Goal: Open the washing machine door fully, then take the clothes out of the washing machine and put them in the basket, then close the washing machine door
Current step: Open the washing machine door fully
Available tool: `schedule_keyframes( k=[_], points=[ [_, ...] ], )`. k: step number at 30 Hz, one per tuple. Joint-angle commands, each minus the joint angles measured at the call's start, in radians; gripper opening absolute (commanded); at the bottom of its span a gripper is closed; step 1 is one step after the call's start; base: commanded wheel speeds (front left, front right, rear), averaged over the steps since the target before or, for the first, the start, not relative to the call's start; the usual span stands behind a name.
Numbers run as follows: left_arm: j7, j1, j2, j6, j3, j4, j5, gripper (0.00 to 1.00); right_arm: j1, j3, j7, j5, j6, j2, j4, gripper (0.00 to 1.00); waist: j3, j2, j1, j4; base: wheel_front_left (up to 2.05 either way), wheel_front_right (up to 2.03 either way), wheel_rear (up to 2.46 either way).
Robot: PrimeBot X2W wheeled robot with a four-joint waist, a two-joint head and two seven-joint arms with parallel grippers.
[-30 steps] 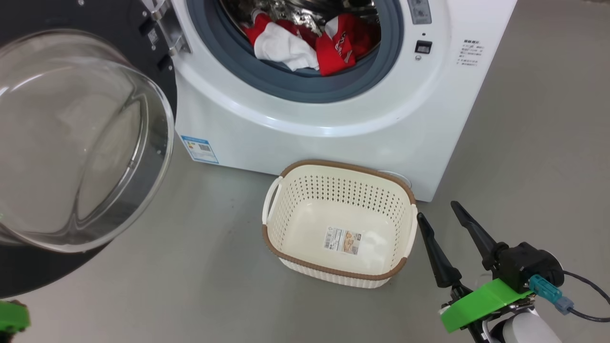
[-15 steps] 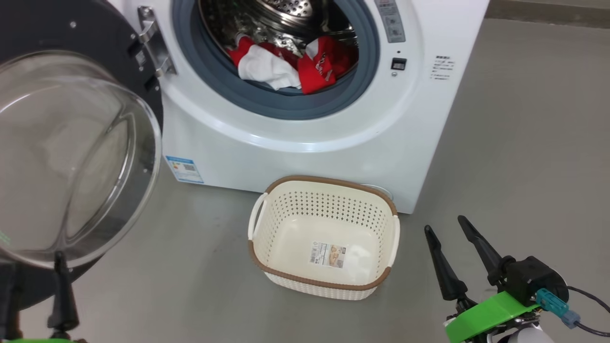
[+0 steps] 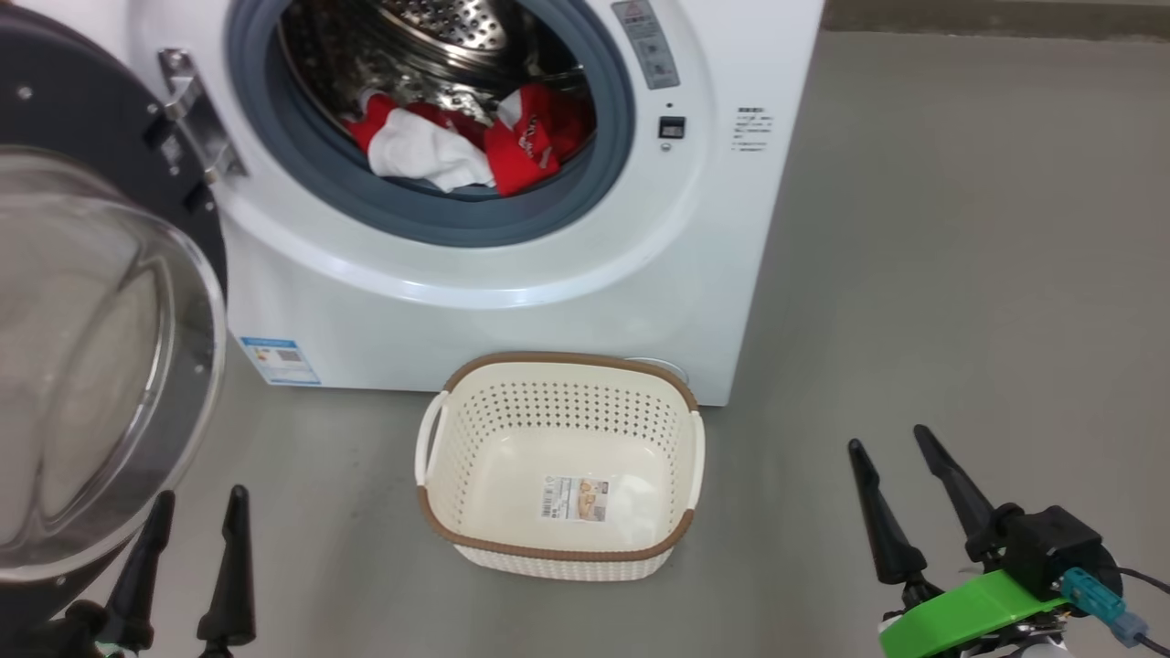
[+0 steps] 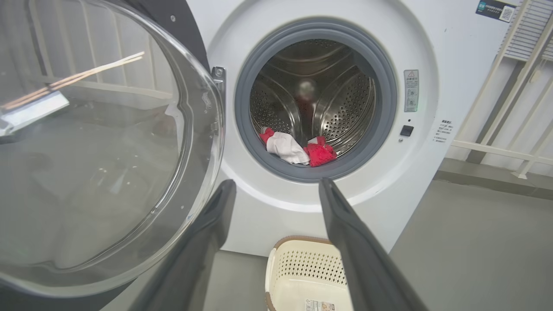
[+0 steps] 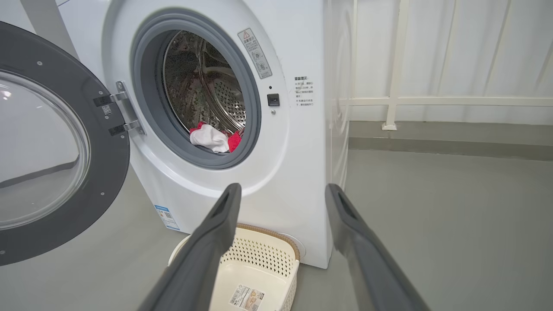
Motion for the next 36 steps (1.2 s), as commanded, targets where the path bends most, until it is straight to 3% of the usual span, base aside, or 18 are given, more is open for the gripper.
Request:
schedule_keyframes(
  k=[1, 18, 36],
  points=[
    [-0.005, -0.01, 0.028, 0.002, 0.021, -0.041, -0.011, 1.0, -0.008, 0.009, -0.006, -0.005, 0.005, -0.005, -0.031, 1.0, 0.005, 0.0, 0.0, -0.029, 0.0, 0.0, 0.0],
    [-0.005, -0.002, 0.052, 0.002, -0.11, -0.089, -0.036, 1.0, 0.011, -0.068, -0.006, -0.017, 0.005, 0.008, -0.064, 1.0, 0.037, 0.0, 0.0, -0.16, 0.0, 0.0, 0.0],
    [-0.005, -0.016, 0.055, 0.002, -0.114, -0.086, -0.019, 1.0, 0.032, -0.09, -0.006, -0.019, 0.005, 0.011, -0.069, 1.0, 0.031, 0.0, -0.0001, -0.164, 0.0, 0.0, 0.0]
  ],
)
